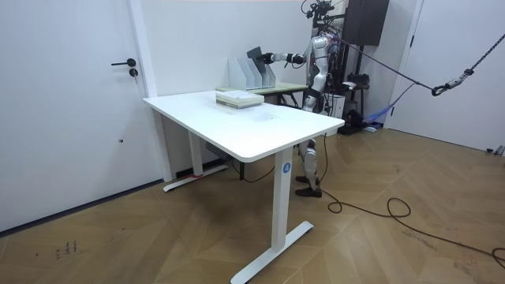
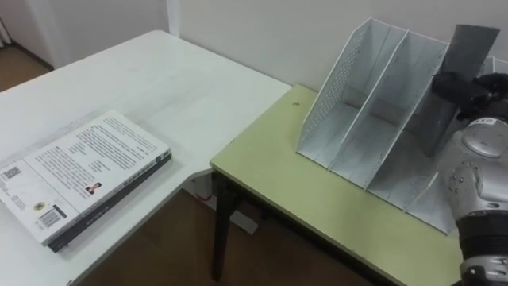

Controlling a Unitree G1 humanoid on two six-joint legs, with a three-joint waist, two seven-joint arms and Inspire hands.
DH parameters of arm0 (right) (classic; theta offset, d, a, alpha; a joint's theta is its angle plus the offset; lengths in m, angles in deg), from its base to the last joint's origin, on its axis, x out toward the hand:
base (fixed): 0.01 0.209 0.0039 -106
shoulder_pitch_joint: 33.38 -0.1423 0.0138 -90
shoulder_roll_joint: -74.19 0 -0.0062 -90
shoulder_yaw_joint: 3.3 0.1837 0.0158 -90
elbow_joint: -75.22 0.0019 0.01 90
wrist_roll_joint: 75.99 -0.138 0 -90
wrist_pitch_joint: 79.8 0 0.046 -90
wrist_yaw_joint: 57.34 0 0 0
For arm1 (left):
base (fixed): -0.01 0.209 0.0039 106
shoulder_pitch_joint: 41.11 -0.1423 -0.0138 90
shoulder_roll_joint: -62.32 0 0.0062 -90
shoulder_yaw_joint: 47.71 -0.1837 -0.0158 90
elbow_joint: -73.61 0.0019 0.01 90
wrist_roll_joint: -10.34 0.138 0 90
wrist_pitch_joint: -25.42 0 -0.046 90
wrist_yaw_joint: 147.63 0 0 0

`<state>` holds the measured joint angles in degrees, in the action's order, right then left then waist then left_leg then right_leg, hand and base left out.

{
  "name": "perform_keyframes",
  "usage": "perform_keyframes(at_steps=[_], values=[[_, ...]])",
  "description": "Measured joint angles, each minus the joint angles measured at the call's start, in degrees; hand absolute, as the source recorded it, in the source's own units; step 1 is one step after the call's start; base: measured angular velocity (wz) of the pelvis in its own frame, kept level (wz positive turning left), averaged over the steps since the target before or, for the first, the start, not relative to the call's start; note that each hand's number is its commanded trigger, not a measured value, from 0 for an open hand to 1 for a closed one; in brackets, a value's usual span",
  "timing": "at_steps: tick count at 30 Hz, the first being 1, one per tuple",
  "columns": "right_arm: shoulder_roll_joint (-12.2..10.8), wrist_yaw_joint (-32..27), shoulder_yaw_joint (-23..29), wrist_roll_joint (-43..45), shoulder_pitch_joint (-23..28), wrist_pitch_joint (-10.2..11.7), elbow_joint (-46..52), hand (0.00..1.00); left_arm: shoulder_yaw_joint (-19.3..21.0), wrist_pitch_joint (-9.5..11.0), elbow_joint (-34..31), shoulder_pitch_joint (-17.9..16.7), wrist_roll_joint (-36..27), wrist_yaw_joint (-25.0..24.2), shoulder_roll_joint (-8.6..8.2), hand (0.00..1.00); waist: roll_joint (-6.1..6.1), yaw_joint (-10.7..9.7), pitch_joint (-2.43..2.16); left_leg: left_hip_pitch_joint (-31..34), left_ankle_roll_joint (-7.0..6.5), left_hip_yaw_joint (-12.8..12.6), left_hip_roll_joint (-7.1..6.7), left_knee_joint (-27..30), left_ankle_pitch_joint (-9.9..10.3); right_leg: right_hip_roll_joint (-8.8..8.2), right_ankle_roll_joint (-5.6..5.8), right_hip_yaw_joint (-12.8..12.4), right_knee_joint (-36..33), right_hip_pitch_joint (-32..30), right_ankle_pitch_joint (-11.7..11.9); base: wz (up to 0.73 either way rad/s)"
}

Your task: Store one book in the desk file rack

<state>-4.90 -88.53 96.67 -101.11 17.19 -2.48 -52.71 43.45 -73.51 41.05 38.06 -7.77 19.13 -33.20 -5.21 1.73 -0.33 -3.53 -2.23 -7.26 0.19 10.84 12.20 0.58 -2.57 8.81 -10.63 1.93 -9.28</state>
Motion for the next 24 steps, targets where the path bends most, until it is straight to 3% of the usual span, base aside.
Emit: perform_keyframes(at_steps=[8, 24], values=[[0.5, 0.2, 0.0, 0.0, -2.1, -0.1, -2.6, 0.00, 0.0, -1.1, -0.1, -0.2, 0.0, 0.4, 0.19, 0.00, 0.47, 0.0, -0.53, -0.1, 0.00, 0.0, -0.01, 0.2, 0.0, -0.23, -0.02, 1.1, -0.1, 0.2, 0.0, 0.00], [0.6, 2.1, 0.0, -1.6, -2.1, -1.1, -2.6, 0.00, 0.0, -1.5, -0.1, -0.2, -0.1, 1.3, 0.55, 0.00, 0.62, -0.1, -0.56, -0.6, 0.00, 0.3, -0.03, 0.5, 0.0, -0.37, -0.04, 1.6, -0.1, 1.1, 0.0, 0.01]])
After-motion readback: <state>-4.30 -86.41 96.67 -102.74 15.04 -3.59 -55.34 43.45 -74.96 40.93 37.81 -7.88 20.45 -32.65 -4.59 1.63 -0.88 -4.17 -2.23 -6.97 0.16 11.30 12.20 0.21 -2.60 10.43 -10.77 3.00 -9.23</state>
